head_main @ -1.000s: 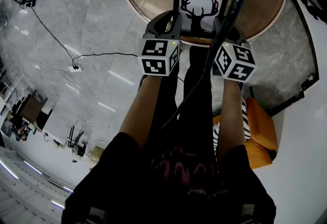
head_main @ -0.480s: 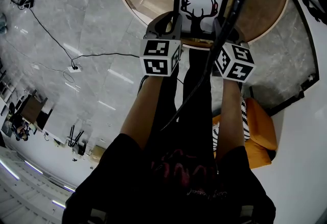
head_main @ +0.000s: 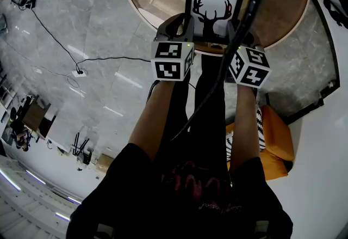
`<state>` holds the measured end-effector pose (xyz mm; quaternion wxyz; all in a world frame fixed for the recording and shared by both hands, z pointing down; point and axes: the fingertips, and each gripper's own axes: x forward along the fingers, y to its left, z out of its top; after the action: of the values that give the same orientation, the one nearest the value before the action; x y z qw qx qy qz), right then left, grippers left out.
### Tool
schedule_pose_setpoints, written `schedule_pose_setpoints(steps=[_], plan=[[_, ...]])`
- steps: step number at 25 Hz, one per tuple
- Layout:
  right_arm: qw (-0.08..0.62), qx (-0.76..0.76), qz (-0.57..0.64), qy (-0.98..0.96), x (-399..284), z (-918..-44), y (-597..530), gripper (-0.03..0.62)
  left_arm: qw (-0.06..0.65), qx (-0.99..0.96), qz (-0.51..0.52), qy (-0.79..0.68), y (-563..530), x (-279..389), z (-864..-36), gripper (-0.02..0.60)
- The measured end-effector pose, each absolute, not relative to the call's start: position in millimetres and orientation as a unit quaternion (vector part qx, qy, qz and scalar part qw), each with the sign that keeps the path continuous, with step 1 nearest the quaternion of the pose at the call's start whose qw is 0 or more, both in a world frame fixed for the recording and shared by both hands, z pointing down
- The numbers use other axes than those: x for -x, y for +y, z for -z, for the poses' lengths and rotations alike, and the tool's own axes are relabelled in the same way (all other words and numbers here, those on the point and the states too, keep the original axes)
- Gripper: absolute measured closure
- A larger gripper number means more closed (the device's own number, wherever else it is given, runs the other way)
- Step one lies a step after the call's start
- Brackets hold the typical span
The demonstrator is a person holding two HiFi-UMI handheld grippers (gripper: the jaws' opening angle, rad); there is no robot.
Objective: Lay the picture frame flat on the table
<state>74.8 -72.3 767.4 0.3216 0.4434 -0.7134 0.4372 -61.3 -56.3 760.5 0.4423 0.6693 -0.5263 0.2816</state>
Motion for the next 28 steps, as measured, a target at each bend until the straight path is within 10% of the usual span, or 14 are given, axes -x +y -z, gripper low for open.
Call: schedule_pose_setpoints(steps=[28], plan=[[0.334, -0.437, -0.432, -0.715, -74, -781, -66, 0.503, 0.443, -0.659, -0.321, -0.516, -52, 58, -783, 0.511]])
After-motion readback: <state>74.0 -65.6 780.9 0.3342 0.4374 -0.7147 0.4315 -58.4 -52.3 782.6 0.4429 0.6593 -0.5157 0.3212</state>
